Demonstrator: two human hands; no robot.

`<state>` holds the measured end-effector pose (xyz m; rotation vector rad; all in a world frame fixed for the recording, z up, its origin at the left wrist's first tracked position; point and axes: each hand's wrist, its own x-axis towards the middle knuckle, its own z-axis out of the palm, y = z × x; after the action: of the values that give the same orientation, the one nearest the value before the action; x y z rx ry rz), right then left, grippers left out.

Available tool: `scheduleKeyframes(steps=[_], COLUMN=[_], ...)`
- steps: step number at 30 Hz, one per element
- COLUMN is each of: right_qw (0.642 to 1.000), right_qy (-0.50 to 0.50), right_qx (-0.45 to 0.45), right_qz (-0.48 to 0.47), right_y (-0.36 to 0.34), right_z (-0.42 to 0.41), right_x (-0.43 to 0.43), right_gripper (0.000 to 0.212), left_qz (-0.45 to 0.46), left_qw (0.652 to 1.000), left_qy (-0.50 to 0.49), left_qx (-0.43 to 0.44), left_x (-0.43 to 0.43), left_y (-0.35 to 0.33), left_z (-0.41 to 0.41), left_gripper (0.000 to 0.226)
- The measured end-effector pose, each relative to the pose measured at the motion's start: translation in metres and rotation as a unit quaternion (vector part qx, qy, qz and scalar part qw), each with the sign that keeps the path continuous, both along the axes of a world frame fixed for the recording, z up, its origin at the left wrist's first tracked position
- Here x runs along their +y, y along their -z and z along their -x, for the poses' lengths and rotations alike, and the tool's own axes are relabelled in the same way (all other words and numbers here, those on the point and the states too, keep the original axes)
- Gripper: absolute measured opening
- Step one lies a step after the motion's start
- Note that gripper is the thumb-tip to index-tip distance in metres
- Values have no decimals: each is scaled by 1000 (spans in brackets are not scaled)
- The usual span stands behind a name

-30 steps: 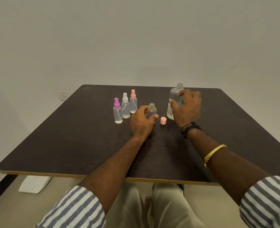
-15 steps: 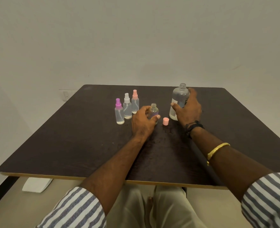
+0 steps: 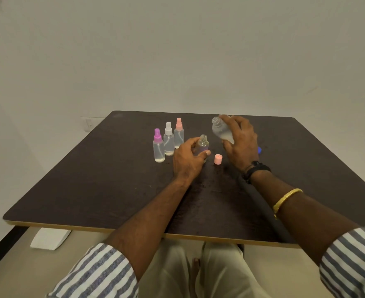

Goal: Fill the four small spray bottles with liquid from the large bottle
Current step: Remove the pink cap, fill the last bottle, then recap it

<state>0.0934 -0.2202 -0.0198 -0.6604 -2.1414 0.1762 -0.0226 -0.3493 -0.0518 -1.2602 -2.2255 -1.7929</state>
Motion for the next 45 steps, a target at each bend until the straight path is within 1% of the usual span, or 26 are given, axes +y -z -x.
scheduleKeyframes(steps=[5, 9, 12, 20, 25, 30, 33, 45], right_qw=[994, 985, 979, 970, 966, 962, 961, 960], right_qy=[21, 28, 36, 49, 53, 60, 62, 59], right_qx=[-57, -99, -115, -132, -132, -125, -135, -137], right_qz=[-94, -140, -167, -200, -214, -234, -234, -238], right_y=[-1, -5, -9, -11, -13, -13, -14, -17], right_z=[0, -2, -4, -3, -6, -6, -6, -7], right_x=[-3, -8, -11, -11, -11, -11, -10, -14], right_gripper=[66, 72, 70, 72, 66, 73, 76, 74], left_qz=[-11, -16, -16, -19, -23, -19, -15, -8], left_qw=[1000, 1000, 1000, 1000, 1000, 1000, 1000, 1000], left_qy=[1, -1, -2, 0, 3, 4, 3, -1], left_qx=[11, 13, 14, 13, 12, 13, 13, 12], left_x=[-2, -3, -4, -5, -7, -6, -6, -6], left_y=[0, 0, 0, 0, -1, 0, 0, 1], left_z=[2, 3, 3, 1, 0, 0, 0, 0], left_gripper=[45, 47, 48, 49, 49, 49, 49, 51])
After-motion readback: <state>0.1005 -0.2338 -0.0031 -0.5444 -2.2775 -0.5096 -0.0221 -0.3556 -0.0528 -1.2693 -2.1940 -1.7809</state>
